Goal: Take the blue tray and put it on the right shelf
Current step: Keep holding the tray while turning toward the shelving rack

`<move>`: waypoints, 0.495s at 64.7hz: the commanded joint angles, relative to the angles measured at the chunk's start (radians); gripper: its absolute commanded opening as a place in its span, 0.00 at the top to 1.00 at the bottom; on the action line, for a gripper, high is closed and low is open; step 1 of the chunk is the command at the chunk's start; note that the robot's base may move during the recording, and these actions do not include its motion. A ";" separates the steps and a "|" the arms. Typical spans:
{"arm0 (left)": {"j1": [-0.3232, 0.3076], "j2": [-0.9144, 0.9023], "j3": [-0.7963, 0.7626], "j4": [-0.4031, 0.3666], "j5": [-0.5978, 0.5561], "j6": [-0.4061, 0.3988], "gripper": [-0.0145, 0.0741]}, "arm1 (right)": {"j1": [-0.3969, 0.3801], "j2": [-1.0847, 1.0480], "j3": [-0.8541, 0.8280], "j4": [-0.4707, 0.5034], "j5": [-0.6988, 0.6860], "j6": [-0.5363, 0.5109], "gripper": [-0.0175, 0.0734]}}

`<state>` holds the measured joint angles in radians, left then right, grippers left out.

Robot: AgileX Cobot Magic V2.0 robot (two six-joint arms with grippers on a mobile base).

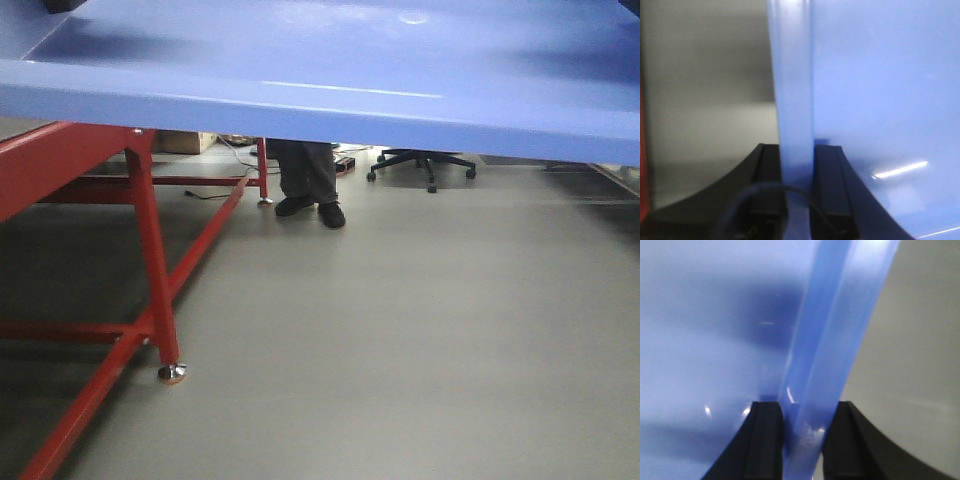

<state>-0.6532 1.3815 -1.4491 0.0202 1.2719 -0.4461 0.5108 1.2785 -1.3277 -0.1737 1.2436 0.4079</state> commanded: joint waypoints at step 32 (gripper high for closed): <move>-0.015 -0.029 -0.035 -0.038 0.067 0.006 0.89 | 0.009 -0.023 -0.024 0.004 -0.057 -0.042 0.75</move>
<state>-0.6532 1.3815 -1.4491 0.0202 1.2719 -0.4461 0.5108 1.2785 -1.3277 -0.1737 1.2436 0.4079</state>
